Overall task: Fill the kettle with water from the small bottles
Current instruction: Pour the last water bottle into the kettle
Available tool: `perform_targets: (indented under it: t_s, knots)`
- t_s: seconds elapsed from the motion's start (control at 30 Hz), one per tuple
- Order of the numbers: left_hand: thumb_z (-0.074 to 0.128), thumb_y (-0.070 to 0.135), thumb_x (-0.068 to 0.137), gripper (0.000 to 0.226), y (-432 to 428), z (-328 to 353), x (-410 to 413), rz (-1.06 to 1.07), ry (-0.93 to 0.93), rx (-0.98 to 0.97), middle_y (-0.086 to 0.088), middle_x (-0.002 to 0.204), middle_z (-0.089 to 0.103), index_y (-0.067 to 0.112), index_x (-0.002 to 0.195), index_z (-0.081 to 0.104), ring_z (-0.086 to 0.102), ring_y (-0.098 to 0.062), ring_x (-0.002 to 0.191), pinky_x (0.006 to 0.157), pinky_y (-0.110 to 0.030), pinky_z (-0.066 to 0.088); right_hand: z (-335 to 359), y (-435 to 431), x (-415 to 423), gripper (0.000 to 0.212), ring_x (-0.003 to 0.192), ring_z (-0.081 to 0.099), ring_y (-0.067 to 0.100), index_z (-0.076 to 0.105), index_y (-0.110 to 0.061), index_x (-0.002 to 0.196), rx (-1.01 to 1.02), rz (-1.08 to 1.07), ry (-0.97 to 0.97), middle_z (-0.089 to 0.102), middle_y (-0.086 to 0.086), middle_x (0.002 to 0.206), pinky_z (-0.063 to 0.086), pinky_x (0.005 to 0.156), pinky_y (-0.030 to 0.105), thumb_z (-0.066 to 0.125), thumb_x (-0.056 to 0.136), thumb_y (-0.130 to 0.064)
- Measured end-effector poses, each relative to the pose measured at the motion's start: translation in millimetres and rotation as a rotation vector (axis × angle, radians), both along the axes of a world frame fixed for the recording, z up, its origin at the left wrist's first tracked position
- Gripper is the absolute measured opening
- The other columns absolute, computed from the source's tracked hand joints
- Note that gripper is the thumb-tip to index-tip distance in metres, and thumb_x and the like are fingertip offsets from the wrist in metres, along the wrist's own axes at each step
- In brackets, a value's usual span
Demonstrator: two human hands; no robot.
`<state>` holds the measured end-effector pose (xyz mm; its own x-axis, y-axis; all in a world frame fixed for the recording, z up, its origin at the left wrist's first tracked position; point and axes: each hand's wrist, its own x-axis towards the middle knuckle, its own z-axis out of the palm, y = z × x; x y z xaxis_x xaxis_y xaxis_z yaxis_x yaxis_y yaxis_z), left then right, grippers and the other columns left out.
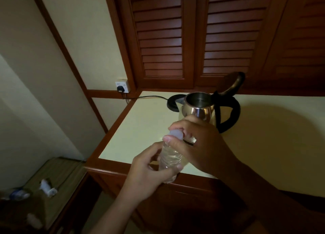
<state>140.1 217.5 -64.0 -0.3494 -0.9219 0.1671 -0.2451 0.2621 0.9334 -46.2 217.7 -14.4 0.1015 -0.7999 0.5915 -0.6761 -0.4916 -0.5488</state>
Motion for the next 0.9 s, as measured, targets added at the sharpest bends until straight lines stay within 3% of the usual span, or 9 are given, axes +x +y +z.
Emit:
perform_targets:
  t_s: [0.23,0.37,0.47,0.6,0.73,0.8,0.9]
  knots:
    - [0.086,0.006,0.081,0.036,-0.2,15.2,-21.8,-0.24,0.086,0.08,-0.008,0.1,0.081,0.017,0.114,0.077,0.077,-0.027,0.092,0.081,-0.029,0.061,34.2,18.9,-40.7,0.033,0.08,0.059,0.012,0.074,-0.021,0.086,0.15,0.031,0.038,0.063,-0.007,0.08,0.044,0.069,0.018,0.066,0.085,-0.052]
    - [0.082,0.001,0.085,0.029,-7.5,17.3,-30.4,-0.395,0.11,0.121,-0.016,0.098,0.079,0.008,0.113,0.076,0.075,-0.024,0.089,0.081,-0.031,0.058,46.3,27.1,-56.2,0.022,0.087,0.061,0.009,0.076,-0.025,0.102,0.272,0.097,0.01,0.065,-0.011,0.09,0.047,0.075,0.018,0.069,0.088,-0.041]
    - [0.077,-0.004,0.088,0.031,-10.8,15.3,-32.5,-0.489,0.139,0.168,-0.011,0.101,0.078,0.003,0.118,0.073,0.073,-0.021,0.094,0.084,-0.03,0.055,54.3,31.1,-65.2,0.021,0.094,0.064,0.008,0.075,-0.029,0.111,0.308,0.159,0.066,0.068,-0.014,0.1,0.05,0.081,0.02,0.069,0.091,-0.033]
    - [0.074,-0.003,0.09,0.034,-13.0,16.4,-33.1,-0.54,0.141,0.193,-0.01,0.11,0.077,0.002,0.123,0.07,0.073,-0.023,0.102,0.089,-0.032,0.055,59.6,32.8,-72.7,0.03,0.117,0.058,-0.003,0.07,-0.03,0.121,0.345,0.261,0.129,0.067,-0.019,0.121,0.044,0.099,0.014,0.062,0.096,-0.015]
    - [0.074,-0.003,0.091,0.034,-13.5,17.9,-36.3,-0.514,0.161,0.197,-0.007,0.109,0.078,0.011,0.122,0.073,0.074,-0.021,0.1,0.09,-0.033,0.056,62.2,36.2,-75.5,0.04,0.123,0.057,-0.001,0.066,-0.033,0.128,0.394,0.291,0.096,0.064,-0.017,0.13,0.05,0.101,0.024,0.059,0.099,-0.007]
    - [0.074,-0.002,0.091,0.036,-13.9,18.7,-37.4,-0.481,0.152,0.19,-0.006,0.108,0.079,0.019,0.12,0.074,0.074,-0.021,0.1,0.089,-0.033,0.056,61.4,36.6,-73.9,0.039,0.119,0.06,0.002,0.063,-0.029,0.132,0.347,0.272,0.079,0.065,-0.015,0.128,0.051,0.097,0.023,0.067,0.095,-0.017]
    - [0.076,-0.001,0.092,0.036,-13.7,19.3,-39.7,-0.448,0.132,0.174,-0.007,0.108,0.079,0.019,0.122,0.074,0.074,-0.021,0.1,0.087,-0.032,0.056,59.2,33.6,-68.2,0.044,0.102,0.064,0.003,0.068,-0.03,0.124,0.254,0.086,0.107,0.069,-0.015,0.112,0.052,0.087,0.024,0.067,0.087,-0.053]
